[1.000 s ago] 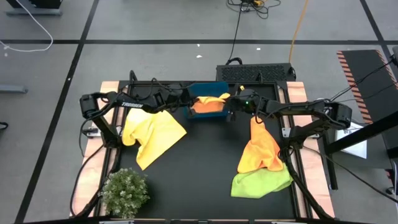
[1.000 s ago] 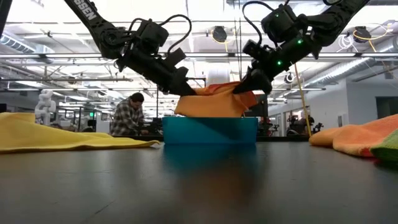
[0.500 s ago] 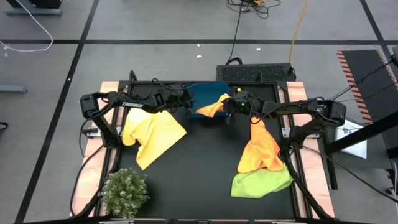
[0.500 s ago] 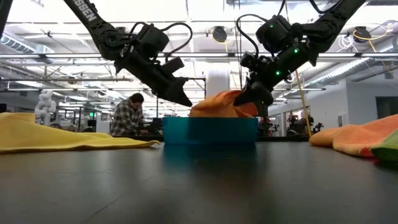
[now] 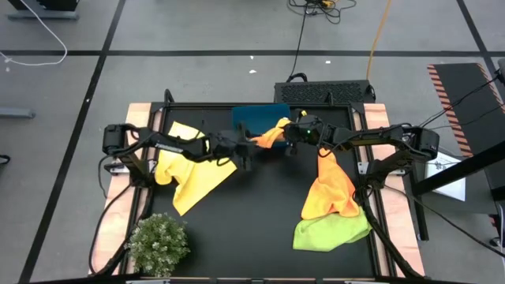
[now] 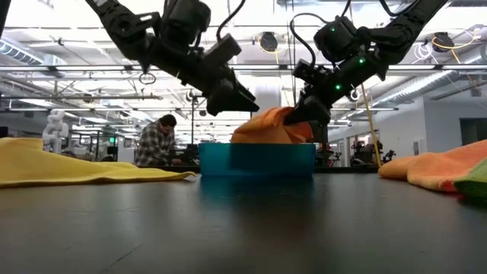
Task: Fold microfiber towels
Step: Put the folded orange microfiber towel into the blue bin
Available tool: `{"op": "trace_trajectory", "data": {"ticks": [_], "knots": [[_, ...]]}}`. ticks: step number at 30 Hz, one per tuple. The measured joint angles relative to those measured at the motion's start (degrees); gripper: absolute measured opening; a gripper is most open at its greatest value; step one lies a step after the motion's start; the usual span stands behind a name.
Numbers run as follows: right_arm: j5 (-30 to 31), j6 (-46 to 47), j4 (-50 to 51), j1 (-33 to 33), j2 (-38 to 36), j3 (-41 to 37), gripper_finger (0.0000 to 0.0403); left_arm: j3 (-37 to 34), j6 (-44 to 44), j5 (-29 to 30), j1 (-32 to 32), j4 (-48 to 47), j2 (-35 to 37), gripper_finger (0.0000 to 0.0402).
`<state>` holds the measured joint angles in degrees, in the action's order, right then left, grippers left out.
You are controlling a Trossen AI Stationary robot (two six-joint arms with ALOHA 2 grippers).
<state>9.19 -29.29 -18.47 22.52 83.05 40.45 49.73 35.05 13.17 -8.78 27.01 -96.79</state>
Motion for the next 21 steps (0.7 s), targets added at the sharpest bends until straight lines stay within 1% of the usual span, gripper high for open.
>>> {"op": "trace_trajectory", "data": {"ticks": [5,8,11,14,17,21], "knots": [[0.0,0.43,-0.56,0.0,0.0,0.0,0.0,0.02,4.53,6.45,3.77,-0.68,0.0,0.0251],[-0.04,1.6,-0.61,0.16,0.0,0.0,0.0,0.02,5.77,8.13,4.64,-2.25,0.0,0.0255],[-0.04,2.23,-1.45,0.42,0.0,0.01,0.0,0.04,7.47,8.46,5.07,-2.69,-0.14,0.0252],[-0.04,2.28,-2.41,0.46,0.0,0.04,0.0,0.09,9.45,9.81,5.12,-1.58,-2.43,0.0248],[-0.22,2.28,-3.1,0.44,0.0,0.07,0.0,0.09,12.34,11.02,5.33,2.58,-6.13,0.0249],[-0.24,3.0,-2.91,0.44,0.02,0.07,0.0,0.07,17.19,20.17,7.0,13.6,-11.18,0.025]]}}
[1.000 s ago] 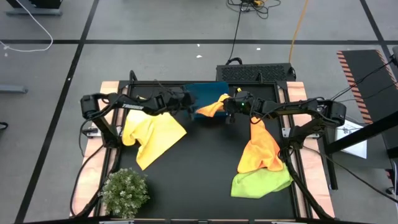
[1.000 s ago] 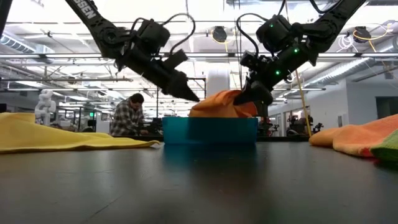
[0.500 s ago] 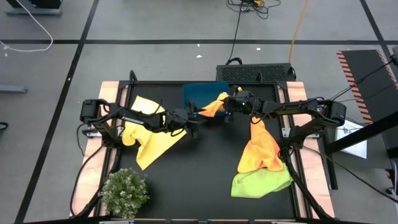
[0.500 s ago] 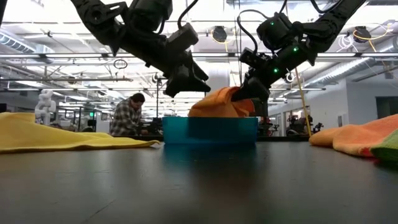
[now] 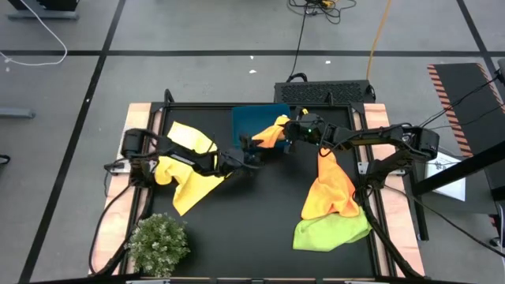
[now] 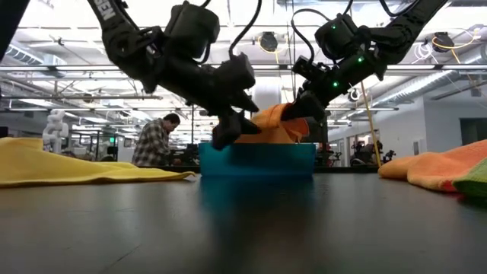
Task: Fold microfiber towels
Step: Put the folded orange microfiber towel into the blue bin
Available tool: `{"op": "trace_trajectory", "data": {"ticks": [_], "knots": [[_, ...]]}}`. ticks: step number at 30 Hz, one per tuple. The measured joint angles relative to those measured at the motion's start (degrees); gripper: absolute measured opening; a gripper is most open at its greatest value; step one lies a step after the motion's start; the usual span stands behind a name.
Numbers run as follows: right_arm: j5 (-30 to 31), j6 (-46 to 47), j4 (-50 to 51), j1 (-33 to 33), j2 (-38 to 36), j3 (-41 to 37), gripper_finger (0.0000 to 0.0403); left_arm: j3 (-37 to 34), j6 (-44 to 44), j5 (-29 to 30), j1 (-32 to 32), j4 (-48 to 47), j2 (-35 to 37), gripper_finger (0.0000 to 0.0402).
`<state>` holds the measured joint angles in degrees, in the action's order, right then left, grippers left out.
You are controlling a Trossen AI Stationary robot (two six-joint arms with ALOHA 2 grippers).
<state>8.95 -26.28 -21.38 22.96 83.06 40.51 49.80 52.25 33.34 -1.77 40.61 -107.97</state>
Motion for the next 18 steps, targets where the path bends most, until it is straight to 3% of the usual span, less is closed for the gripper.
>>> {"op": "trace_trajectory", "data": {"ticks": [5,12,18], "knots": [[-0.02,0.11,0.21,0.0,-0.02,0.0,0.0,0.02,5.47,1.5,0.78,7.16,-2.65,0.025],[-0.03,0.11,0.24,0.0,-0.01,0.0,0.0,0.0,9.02,3.17,0.56,5.55,-4.28,0.0247],[-0.04,0.12,0.23,0.0,-0.01,0.0,0.0,0.0,9.31,3.92,0.41,6.2,-4.29,0.0212]]}}
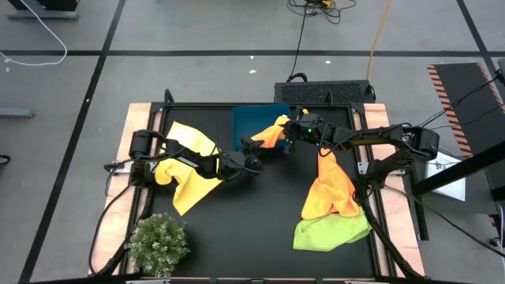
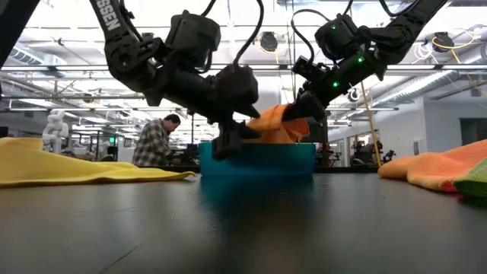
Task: Fold microfiber towels
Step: Put the folded orange microfiber towel into the blue bin
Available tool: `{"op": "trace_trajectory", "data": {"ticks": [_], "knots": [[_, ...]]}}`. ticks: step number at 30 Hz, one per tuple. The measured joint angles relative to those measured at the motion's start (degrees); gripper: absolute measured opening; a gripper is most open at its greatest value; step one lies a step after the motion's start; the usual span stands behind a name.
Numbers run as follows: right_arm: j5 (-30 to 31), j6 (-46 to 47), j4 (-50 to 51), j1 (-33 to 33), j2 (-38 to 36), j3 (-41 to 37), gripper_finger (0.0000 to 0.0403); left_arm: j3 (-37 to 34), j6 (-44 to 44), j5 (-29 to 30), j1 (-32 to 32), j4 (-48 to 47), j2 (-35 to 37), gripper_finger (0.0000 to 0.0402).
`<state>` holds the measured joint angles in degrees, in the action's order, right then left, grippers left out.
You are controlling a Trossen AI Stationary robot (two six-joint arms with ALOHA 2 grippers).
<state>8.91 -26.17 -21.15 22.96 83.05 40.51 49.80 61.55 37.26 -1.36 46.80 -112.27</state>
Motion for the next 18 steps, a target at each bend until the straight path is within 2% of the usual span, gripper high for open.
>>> {"op": "trace_trajectory", "data": {"ticks": [9,12,16,18], "knots": [[-0.02,0.66,0.64,0.0,0.0,0.0,0.0,0.0,-0.14,0.37,-1.83,-0.09,0.04,0.0129],[-0.02,0.67,0.9,0.0,-0.01,0.0,0.0,0.0,-0.18,0.38,-1.72,0.21,0.04,0.0088],[-0.03,0.62,1.42,0.0,-0.01,0.0,0.0,0.0,-0.66,1.71,-1.08,0.26,0.18,0.0016],[-0.02,0.18,2.38,-0.25,-0.09,0.0,0.0,0.0,-2.51,3.76,-0.82,0.23,0.68,0.001]]}}
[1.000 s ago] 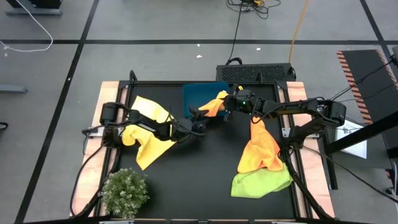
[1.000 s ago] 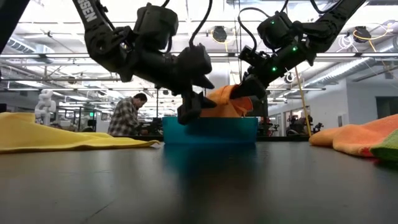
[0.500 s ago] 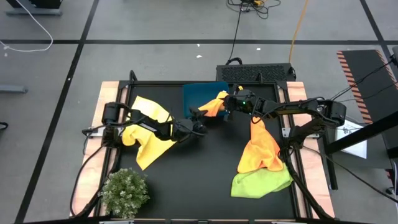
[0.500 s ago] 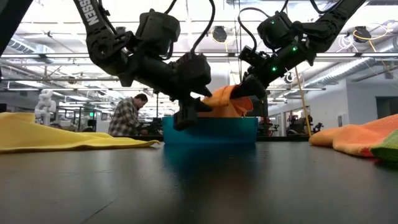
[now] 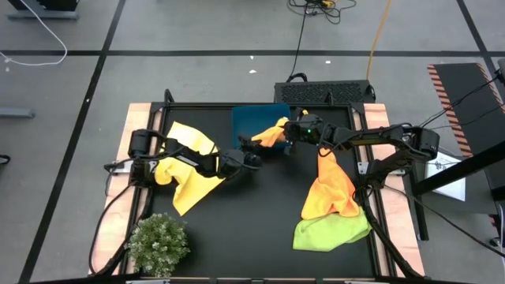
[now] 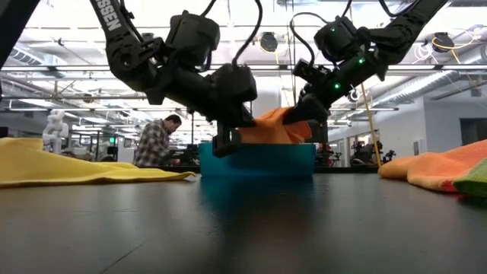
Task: Fold microfiber towels
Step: Put the folded orange microfiber towel into the blue bin
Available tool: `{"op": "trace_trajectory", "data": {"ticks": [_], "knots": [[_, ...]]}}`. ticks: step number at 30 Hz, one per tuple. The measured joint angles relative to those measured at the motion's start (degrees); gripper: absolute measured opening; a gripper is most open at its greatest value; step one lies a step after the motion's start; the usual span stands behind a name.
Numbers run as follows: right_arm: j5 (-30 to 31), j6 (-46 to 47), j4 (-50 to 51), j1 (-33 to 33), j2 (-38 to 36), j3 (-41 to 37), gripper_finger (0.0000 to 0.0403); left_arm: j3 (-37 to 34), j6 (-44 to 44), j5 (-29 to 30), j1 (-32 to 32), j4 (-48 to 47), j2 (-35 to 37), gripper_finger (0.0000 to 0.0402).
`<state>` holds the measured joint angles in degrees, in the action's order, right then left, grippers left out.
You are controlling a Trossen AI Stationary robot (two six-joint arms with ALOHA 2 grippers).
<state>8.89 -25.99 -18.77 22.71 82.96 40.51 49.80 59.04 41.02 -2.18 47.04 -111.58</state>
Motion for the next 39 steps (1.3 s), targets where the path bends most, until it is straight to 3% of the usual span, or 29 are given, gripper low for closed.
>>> {"op": "trace_trajectory", "data": {"ticks": [4,13,17,26,39], "knots": [[1.48,-0.67,1.68,-1.31,-0.75,0.0,0.0,-0.02,-8.54,3.6,-0.28,-3.32,3.59,0.0005],[2.97,-1.9,3.14,-3.44,-3.19,0.36,0.0,0.02,-31.9,-7.66,-4.78,-20.63,17.3,0.0002],[2.89,-1.65,7.48,-3.4,-3.19,2.96,0.0,0.02,-40.78,-13.8,-6.64,-27.18,19.29,0.0002],[2.85,-1.73,16.97,-3.37,-3.15,9.0,0.0,0.02,-48.29,-16.4,-9.31,-29.37,17.84,0.0001],[1.21,-0.1,19.1,-2.97,0.57,9.42,0.0,0.0,-54.99,-17.0,-10.83,-35.22,17.83,0.0]]}}
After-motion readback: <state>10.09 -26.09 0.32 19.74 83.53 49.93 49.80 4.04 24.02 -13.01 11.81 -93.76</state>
